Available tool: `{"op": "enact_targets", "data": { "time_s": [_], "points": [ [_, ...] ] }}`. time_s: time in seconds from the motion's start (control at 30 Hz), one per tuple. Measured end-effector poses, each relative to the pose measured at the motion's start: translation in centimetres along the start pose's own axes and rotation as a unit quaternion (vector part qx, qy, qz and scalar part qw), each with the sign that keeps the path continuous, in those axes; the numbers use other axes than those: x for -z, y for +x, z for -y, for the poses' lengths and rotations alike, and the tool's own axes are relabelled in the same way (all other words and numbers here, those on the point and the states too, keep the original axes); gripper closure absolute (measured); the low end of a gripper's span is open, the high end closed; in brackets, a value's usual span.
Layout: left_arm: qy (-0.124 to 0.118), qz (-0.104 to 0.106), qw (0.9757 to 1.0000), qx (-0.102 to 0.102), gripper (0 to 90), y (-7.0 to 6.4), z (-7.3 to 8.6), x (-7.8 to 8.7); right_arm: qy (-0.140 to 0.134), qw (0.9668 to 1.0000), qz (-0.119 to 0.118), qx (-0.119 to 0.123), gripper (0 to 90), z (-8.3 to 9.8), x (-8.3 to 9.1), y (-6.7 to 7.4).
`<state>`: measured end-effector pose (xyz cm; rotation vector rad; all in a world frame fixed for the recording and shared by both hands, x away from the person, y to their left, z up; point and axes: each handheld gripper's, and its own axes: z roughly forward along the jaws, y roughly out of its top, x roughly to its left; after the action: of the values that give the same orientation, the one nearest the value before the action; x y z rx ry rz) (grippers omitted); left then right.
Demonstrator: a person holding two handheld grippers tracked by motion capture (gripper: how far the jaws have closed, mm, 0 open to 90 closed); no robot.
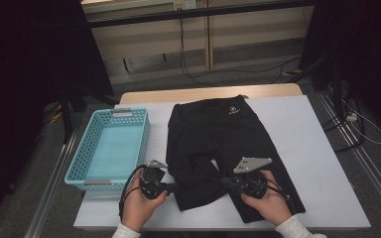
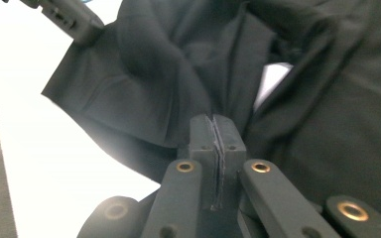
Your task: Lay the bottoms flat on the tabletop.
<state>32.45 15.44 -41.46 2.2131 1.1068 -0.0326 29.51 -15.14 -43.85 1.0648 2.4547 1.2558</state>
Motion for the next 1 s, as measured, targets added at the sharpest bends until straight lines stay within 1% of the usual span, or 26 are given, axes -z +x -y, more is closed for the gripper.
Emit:
{"op": "enact_targets", "data": {
  "time_s": [0.03, 0.13, 0.23, 0.27, 0.3, 0.33, 0.4, 0.43, 0.47, 0.5, 0.53, 0.57, 0.6, 0.63, 0.73, 0.8, 0.87, 0.97, 1.0],
  "points": [
    [-0.002, 0.002, 1.0000, 0.004, 89.6, 0.3, 0.2, 0.5, 0.001, 1.0000, -0.006, -0.002, 89.6, 0.1, -0.1, 0.3],
    [-0.005, 0.001, 0.9998, 0.017, 89.6, 1.1, 0.7, 1.4, 0.017, 0.9996, -0.019, 0.010, 89.5, 0.3, -0.6, 1.3],
    [-0.004, -0.001, 0.9997, 0.023, 89.6, 1.7, 1.1, 1.9, 0.028, 0.9985, -0.039, 0.026, 89.2, 0.3, -0.7, 2.3],
    [-0.002, 0.001, 0.9997, 0.024, 89.6, 1.8, 1.2, 1.9, 0.027, 0.9983, -0.044, 0.029, 88.7, 0.3, -0.7, 2.5],
    [-0.007, 0.002, 0.9995, 0.030, 89.5, 1.8, 1.2, 1.8, 0.025, 0.9978, -0.055, 0.028, 88.1, 0.3, -0.7, 2.7],
    [-0.003, 0.004, 0.9997, 0.026, 89.5, 1.8, 1.2, 1.8, 0.023, 0.9976, -0.059, 0.027, 88.4, 0.4, -0.7, 2.8],
    [-0.005, 0.007, 0.9996, 0.026, 89.5, 1.6, 1.0, 1.7, 0.030, 0.9970, -0.062, 0.036, 88.0, 0.4, -0.6, 3.0],
    [-0.001, 0.007, 0.9998, 0.021, 89.5, 1.7, 1.0, 1.7, 0.028, 0.9971, -0.061, 0.035, 86.4, 0.4, -0.5, 3.0],
    [-0.002, 0.007, 0.9997, 0.023, 89.5, 1.6, 0.9, 1.6, 0.023, 0.9972, -0.063, 0.034, 83.0, 0.4, -0.5, 3.0],
    [-0.003, 0.007, 0.9997, 0.025, 89.5, 1.7, 0.9, 1.6, 0.020, 0.9975, -0.059, 0.032, 78.4, 0.3, -0.4, 2.9],
    [-0.004, 0.008, 0.9996, 0.026, 89.5, 1.8, 0.9, 1.6, 0.015, 0.9981, -0.052, 0.029, 77.3, 0.2, -0.3, 2.8],
    [-0.003, 0.008, 0.9997, 0.024, 89.5, 1.8, 0.9, 1.7, 0.008, 0.9983, -0.051, 0.025, 76.1, 0.1, -0.2, 2.6],
    [-0.006, 0.007, 0.9996, 0.028, 89.5, 1.8, 0.8, 1.6, 0.002, 0.9986, -0.050, 0.021, 73.4, 0.0, -0.2, 2.5],
    [-0.004, 0.008, 0.9996, 0.027, 89.5, 1.9, 0.8, 1.5, -0.005, 0.9991, -0.040, 0.014, 70.9, -0.2, -0.2, 2.3],
    [0.001, 0.008, 0.9997, 0.022, 89.5, 1.8, 0.7, 1.4, -0.011, 0.9997, -0.014, 0.016, 70.1, -0.9, -0.8, 1.9],
    [0.003, 0.008, 0.9998, 0.019, 89.4, 1.7, 0.7, 1.3, -0.008, 0.9998, 0.007, 0.017, 69.1, -1.5, -1.7, 1.7],
    [0.003, 0.009, 0.9998, 0.019, 89.5, 1.7, 0.7, 1.2, -0.008, 0.9998, 0.011, 0.013, 66.4, -2.0, -2.6, 1.6],
    [0.003, 0.010, 0.9997, 0.022, 89.4, 1.9, 0.7, 1.2, 0.006, 0.9996, 0.016, 0.023, 65.2, -2.4, -4.0, 1.7],
    [0.003, 0.010, 0.9997, 0.022, 89.5, 1.9, 0.7, 1.2, 0.011, 0.9996, 0.015, 0.021, 64.7, -2.4, -4.4, 1.8]
  ]
}}
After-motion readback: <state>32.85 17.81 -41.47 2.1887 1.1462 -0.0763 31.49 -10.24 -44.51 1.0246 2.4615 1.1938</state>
